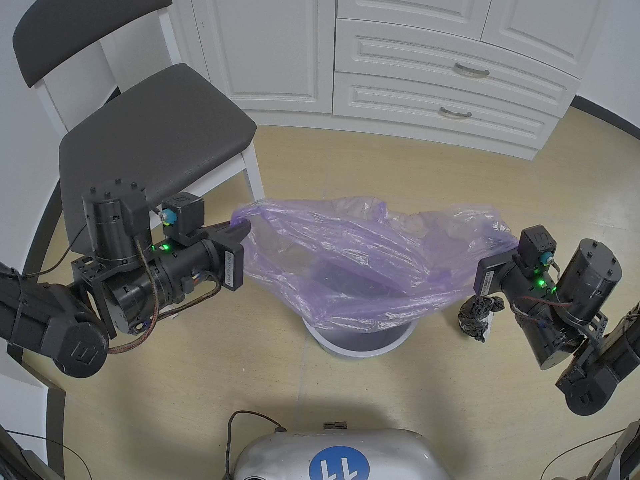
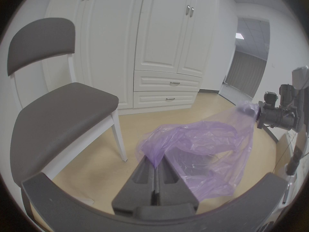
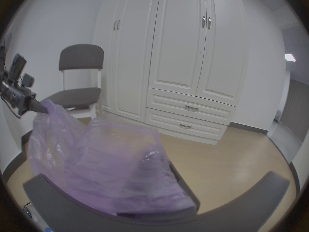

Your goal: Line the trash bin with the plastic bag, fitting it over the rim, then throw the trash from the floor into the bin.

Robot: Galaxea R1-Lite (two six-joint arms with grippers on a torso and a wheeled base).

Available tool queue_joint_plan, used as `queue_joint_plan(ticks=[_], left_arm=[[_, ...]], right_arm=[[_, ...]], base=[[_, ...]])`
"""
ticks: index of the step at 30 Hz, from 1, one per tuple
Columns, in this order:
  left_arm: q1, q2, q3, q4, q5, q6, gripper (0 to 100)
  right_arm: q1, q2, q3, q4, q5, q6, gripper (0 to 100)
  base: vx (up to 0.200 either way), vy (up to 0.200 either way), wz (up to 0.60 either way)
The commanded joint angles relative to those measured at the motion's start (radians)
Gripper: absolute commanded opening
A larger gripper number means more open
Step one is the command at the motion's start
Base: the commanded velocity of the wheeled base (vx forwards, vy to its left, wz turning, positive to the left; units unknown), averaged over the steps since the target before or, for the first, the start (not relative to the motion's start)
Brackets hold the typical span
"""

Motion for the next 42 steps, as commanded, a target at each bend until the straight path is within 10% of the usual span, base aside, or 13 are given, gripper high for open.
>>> queue_joint_plan(ticks=[1, 12, 42], left_arm=[[-0.029, 0.010, 0.018, 0.000, 0.017, 0.014, 0], [-0.017, -0.013, 0.078, -0.020, 0.008, 0.022, 0], [0.164, -0.046, 0.081, -0.020, -0.008, 0.057, 0]], right_arm=[[0.036, 0.073, -0.017, -0.011, -0.028, -0.013, 0], [0.030, 0.125, -0.066, -0.014, -0.119, -0.025, 0], [-0.130, 0.109, 0.063, -0.025, -0.114, -0.188, 0]], base=[[0.000, 0.000, 0.00], [0.000, 0.000, 0.00], [0.000, 0.000, 0.00]])
